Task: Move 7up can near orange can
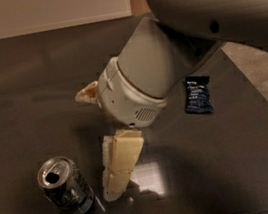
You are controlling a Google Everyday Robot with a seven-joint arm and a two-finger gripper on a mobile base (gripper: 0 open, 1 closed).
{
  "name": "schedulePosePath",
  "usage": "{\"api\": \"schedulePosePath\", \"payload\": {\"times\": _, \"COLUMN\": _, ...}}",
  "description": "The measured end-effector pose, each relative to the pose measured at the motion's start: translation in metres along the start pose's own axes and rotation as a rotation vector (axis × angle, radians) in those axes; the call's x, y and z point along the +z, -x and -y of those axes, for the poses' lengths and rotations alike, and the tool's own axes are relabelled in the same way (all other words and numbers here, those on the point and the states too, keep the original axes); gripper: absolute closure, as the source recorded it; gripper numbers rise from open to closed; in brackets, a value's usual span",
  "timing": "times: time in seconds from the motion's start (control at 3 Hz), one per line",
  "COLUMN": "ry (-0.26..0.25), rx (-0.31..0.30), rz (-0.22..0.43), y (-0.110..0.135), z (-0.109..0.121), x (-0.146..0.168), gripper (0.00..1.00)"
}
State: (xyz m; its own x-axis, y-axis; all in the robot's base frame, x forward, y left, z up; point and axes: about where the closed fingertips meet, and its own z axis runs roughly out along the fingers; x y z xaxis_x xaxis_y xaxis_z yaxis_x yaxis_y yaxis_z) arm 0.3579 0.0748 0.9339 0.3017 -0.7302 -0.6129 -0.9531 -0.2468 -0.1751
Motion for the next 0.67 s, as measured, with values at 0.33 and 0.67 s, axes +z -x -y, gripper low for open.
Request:
{"api": "schedulePosePath", "payload": {"times": 0.33, "ry": 0.092, "rx": -0.077, "rz": -0.018, "y": 0.025, "z": -0.024, "x": 0.042, "gripper": 0.00}}
{"api": "schedulePosePath", "payload": {"times": 0.67, "ry": 0.151, "rx": -0.120, "rz": -0.023, "y": 0.040, "z": -0.039, "x": 0.070, "gripper": 0.00}}
